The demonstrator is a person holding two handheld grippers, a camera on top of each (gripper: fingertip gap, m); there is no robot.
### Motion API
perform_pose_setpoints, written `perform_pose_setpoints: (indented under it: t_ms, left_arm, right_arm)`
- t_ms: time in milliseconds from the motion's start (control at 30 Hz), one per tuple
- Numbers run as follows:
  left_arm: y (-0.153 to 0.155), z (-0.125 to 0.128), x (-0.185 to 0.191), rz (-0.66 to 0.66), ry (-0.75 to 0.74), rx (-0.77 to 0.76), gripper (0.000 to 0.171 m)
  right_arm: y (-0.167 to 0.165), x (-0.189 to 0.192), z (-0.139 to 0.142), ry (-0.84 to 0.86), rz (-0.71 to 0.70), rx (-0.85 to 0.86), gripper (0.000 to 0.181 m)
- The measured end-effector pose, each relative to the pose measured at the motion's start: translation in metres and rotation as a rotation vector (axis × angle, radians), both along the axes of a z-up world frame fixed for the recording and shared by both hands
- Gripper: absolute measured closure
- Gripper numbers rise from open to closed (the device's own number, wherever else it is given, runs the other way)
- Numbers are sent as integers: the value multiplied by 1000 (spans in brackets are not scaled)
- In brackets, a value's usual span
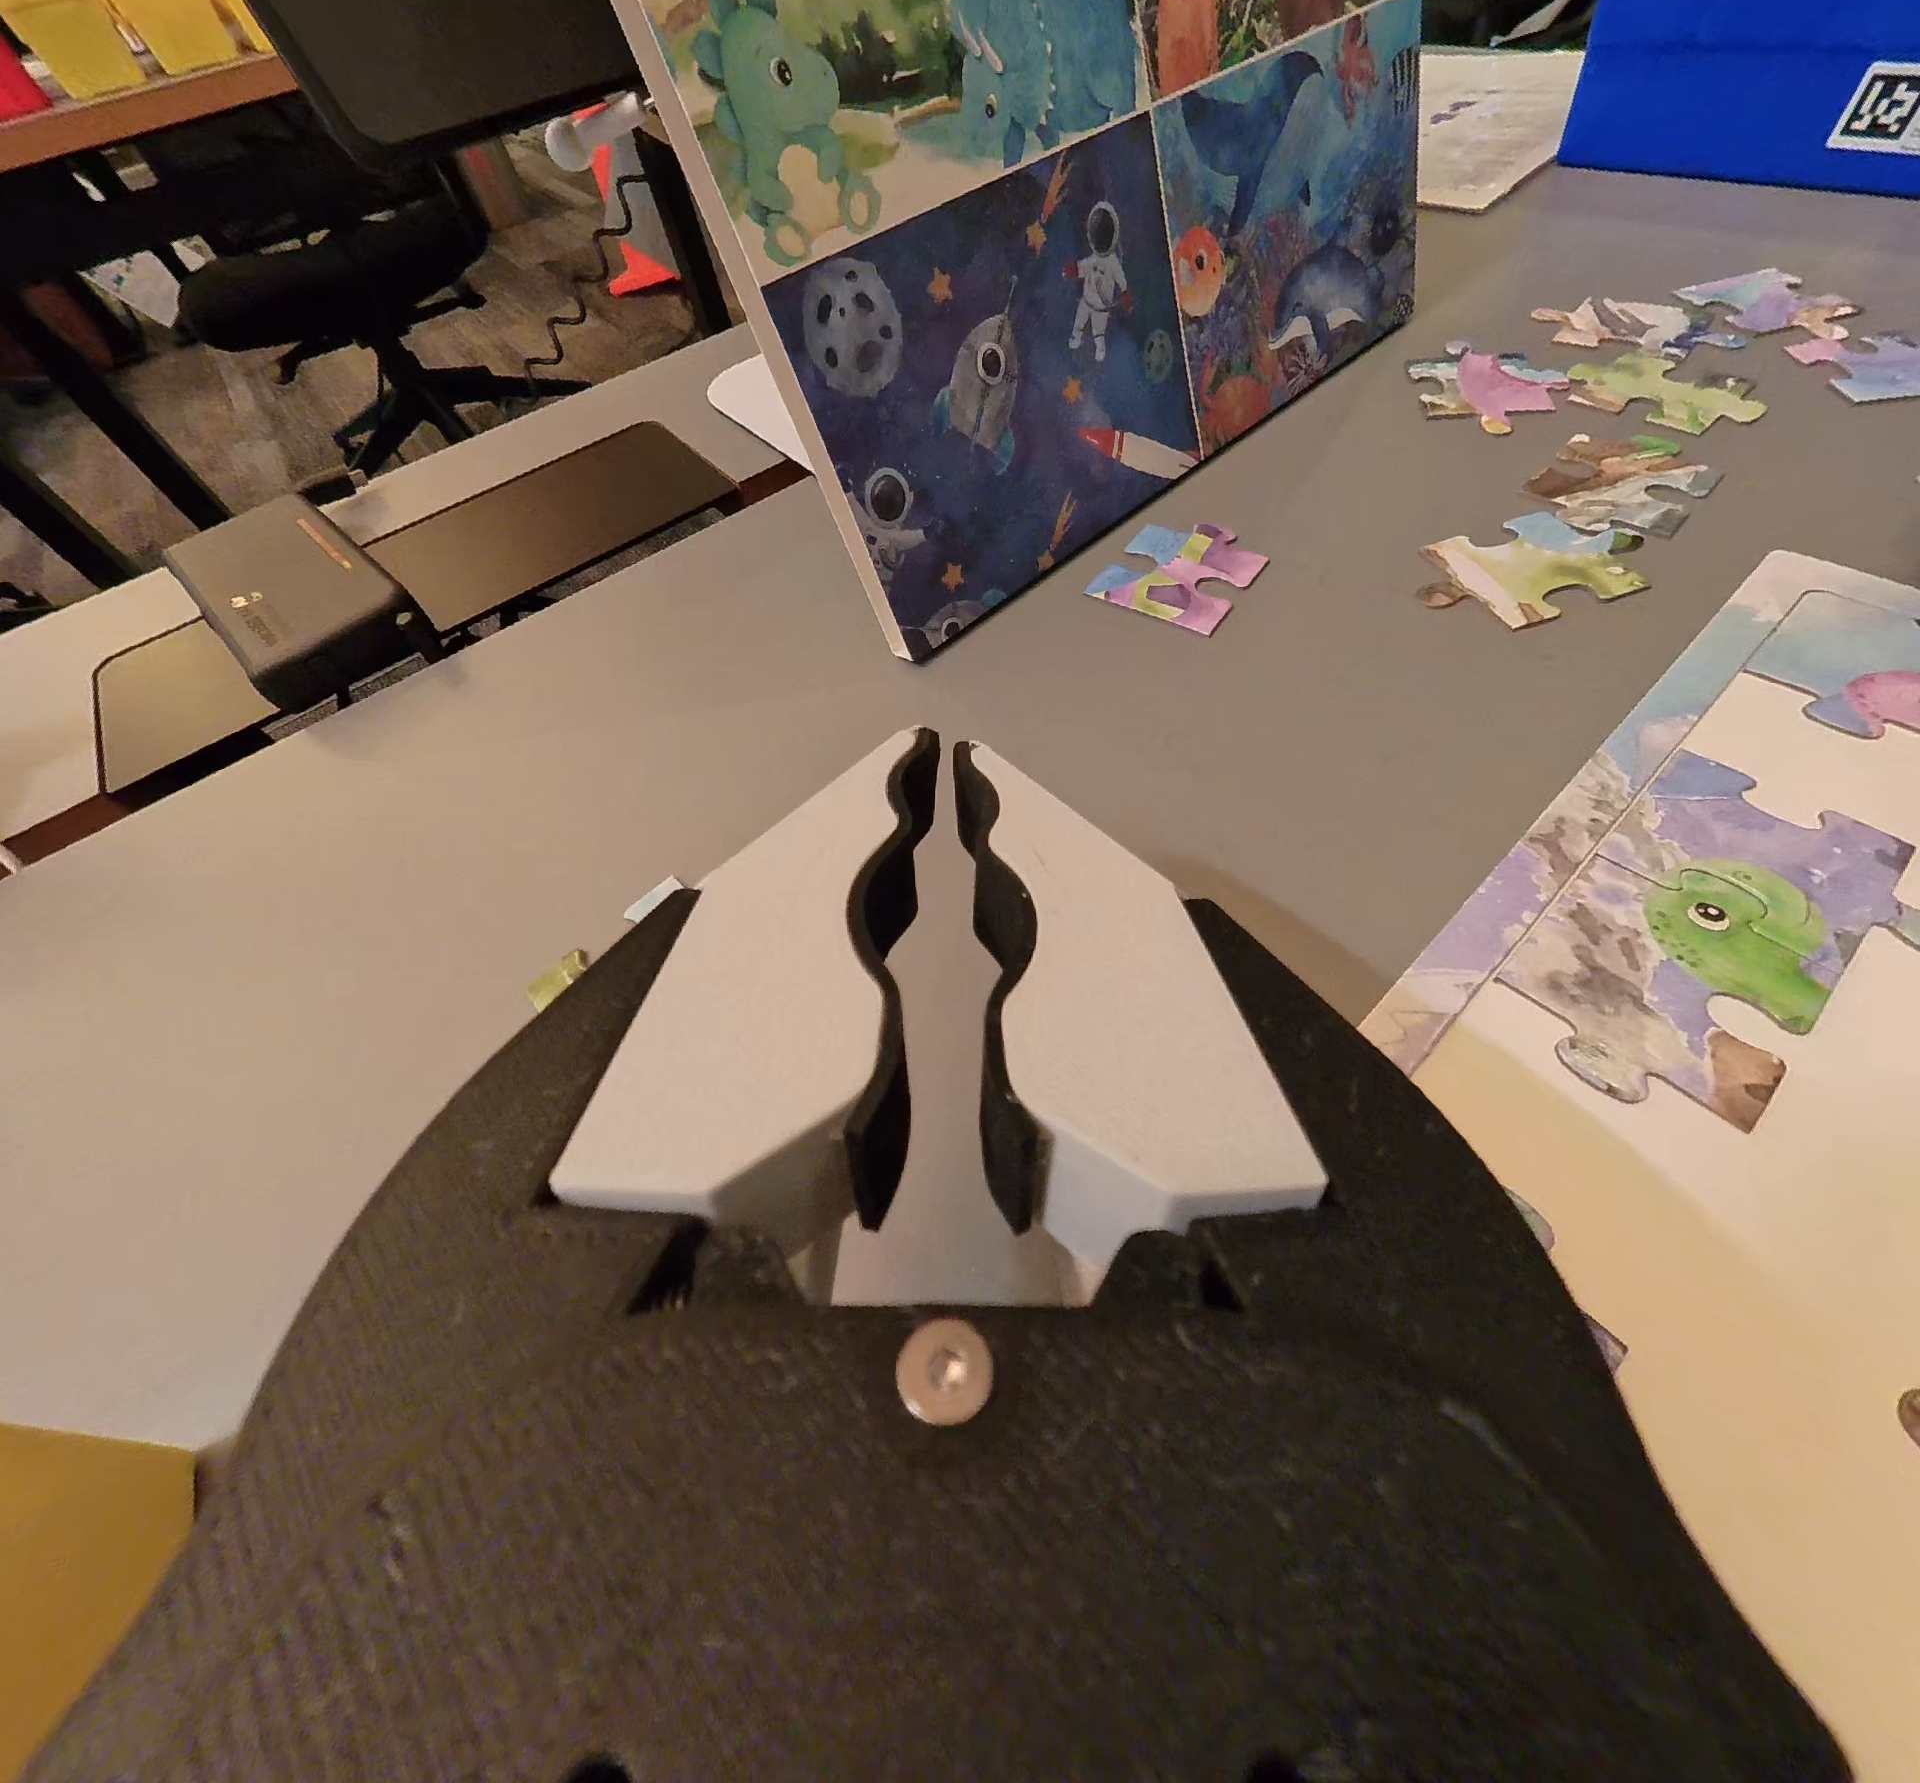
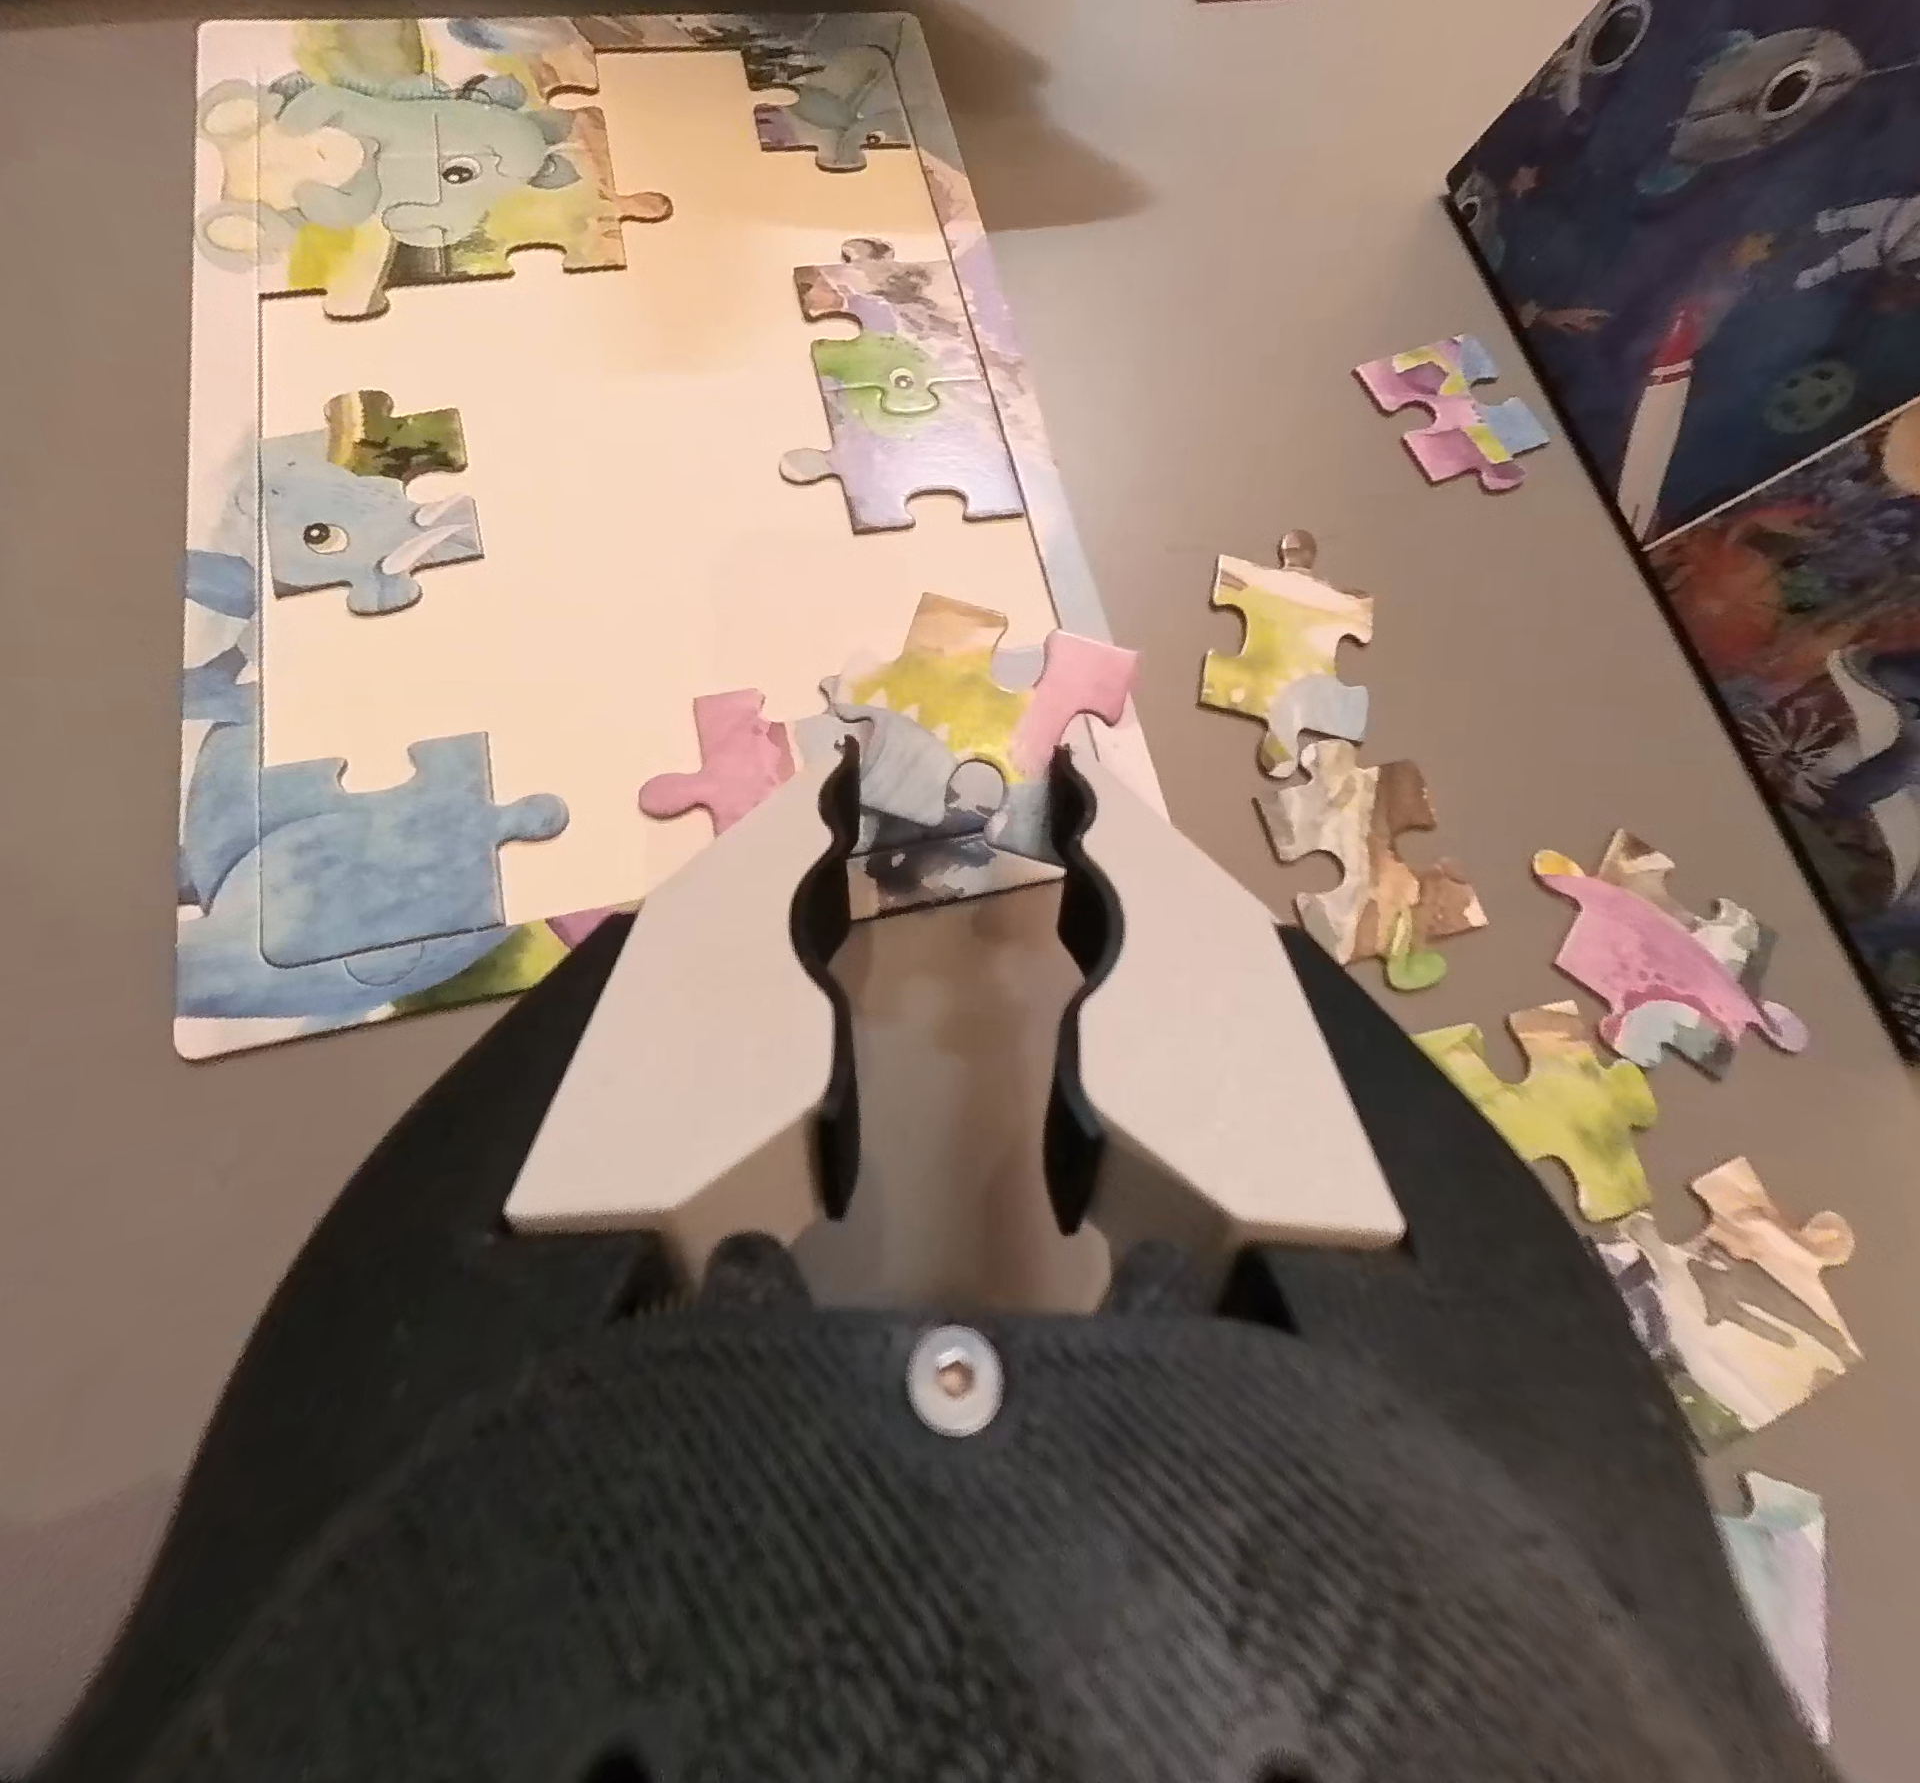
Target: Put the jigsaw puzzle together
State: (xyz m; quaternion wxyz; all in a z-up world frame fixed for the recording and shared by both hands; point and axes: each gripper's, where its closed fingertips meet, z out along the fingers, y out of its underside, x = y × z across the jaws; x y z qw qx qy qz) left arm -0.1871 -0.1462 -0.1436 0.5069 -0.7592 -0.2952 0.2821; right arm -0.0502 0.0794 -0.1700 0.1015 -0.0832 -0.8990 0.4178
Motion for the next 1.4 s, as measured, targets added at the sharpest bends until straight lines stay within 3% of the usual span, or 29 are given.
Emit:
perform_pose_setpoints:
  t_ms: [500, 800, 1033, 1100, 1233, 1400]
  left_arm:
    - [0, 0, 0, -1, 0, -3, 171]
    - [1, -1, 0, -2, 0, -8, 171]
    - [1, -1, 1, -3, 2, -15, 171]
    - [1, -1, 0, -3, 2, -14, 171]
    - [1, -1, 0, -3, 1, -15, 171]
    - [2, -1, 1, -4, 2, -17, 171]
  right_arm:
    - [0, 0, 1, 11, 4, 4, 146]
    - [22, -22, 8, 37, -128, -13, 146]
    - [20, -25, 4, 37, -143, -5, 146]
    - [17, -25, 4, 44, -139, -1, 175]
    - [2, -16, 2, 14, -96, -24, 167]
    - [14, -28, -1, 20, -165, -7, 159]
